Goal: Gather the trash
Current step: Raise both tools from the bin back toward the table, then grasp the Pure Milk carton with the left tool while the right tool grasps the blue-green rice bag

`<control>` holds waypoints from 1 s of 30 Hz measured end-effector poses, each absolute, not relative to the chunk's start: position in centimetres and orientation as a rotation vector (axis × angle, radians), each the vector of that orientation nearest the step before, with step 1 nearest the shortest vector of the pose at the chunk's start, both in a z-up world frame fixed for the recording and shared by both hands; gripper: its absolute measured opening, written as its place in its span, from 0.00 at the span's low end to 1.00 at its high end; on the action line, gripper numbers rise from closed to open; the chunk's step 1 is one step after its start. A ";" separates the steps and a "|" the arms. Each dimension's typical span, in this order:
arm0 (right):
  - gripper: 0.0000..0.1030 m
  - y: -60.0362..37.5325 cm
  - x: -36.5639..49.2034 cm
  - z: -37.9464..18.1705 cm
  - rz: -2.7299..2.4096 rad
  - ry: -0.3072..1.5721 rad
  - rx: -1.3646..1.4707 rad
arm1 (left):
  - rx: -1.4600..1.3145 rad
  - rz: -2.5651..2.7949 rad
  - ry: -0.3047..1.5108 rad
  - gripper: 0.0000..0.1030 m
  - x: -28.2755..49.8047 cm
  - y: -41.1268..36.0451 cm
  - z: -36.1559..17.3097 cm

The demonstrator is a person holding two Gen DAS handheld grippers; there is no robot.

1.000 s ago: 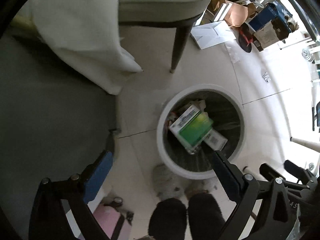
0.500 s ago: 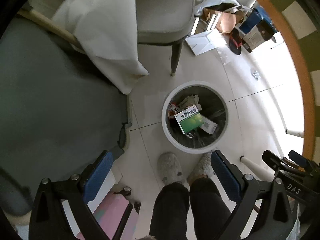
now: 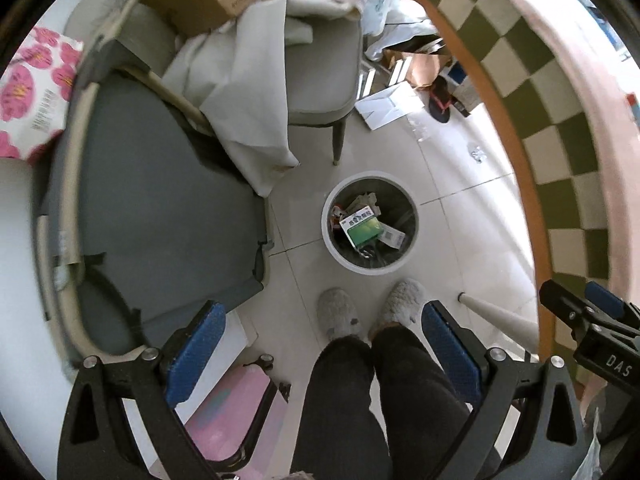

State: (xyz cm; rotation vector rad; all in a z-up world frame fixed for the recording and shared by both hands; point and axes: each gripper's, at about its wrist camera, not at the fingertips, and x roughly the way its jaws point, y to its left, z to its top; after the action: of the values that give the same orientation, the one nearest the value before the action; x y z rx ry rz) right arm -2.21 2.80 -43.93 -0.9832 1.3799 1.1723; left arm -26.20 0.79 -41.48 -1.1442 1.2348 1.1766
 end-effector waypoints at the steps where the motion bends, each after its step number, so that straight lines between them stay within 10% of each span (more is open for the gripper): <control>1: 1.00 2.5 -2.3 -42.7 1.178 1.378 -0.980 | -1.135 1.174 1.233 0.97 -26.2 0.6 -40.6; 16: 1.00 1.2 4.5 -28.1 1.157 1.382 -0.687 | -0.880 1.151 1.099 0.98 -19.4 4.2 -27.3; 30: 1.00 5.5 36.7 -25.1 0.774 1.286 -0.718 | -0.796 0.892 1.117 1.00 14.5 16.9 -25.2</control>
State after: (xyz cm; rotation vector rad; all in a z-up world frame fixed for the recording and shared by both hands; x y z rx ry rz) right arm 36.73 5.50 -25.14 -0.7179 1.2863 0.7736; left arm 14.46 16.91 -25.20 -0.7959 1.1175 0.8919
